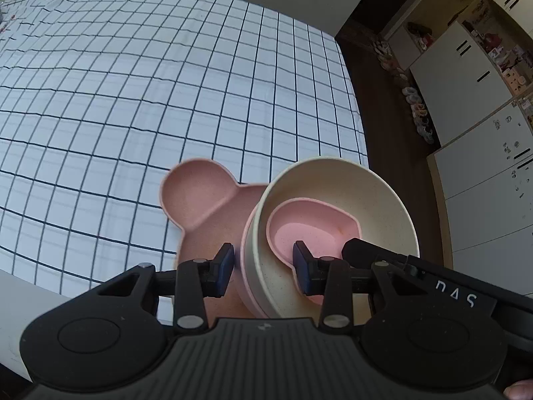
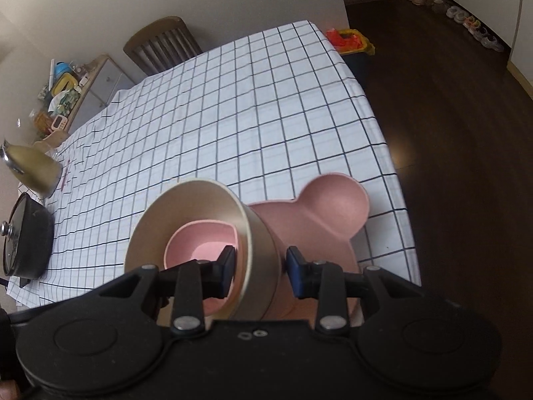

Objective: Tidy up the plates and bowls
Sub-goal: 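Lift the bowl stack with both grippers and lower it onto the bear plate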

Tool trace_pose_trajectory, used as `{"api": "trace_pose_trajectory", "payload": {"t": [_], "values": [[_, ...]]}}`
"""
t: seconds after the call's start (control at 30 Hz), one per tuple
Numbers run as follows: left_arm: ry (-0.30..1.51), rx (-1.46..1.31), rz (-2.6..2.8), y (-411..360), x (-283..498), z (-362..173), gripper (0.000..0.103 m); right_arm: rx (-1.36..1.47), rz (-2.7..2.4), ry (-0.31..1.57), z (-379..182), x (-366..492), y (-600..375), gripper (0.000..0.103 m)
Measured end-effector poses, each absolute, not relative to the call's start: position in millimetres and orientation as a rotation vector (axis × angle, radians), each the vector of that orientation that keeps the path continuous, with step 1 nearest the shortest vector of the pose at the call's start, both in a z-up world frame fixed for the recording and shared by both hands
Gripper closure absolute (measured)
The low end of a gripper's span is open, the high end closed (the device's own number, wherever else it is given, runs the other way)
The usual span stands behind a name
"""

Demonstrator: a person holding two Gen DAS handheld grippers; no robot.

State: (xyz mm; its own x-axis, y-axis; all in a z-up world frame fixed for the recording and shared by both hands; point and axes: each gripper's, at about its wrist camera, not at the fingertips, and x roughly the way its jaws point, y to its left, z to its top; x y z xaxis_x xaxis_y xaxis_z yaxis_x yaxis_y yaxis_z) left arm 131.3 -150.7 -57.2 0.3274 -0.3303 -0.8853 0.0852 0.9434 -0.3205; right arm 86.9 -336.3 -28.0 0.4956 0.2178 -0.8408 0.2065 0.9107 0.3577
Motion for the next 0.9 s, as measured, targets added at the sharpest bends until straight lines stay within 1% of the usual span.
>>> {"api": "trace_pose_trajectory", "payload": {"t": [0.43, 0.9], "values": [[1.224, -0.211, -0.242, -159.4, 131.0, -83.5, 0.066, 0.453, 0.039, 1.125, -56.7, 94.5, -347.8, 0.071], [1.226, -0.212, -0.244, -156.5, 134.0, -93.0, 0.066, 0.438, 0.051, 1.148, -66.9, 100.2, -346.1, 0.071]]}}
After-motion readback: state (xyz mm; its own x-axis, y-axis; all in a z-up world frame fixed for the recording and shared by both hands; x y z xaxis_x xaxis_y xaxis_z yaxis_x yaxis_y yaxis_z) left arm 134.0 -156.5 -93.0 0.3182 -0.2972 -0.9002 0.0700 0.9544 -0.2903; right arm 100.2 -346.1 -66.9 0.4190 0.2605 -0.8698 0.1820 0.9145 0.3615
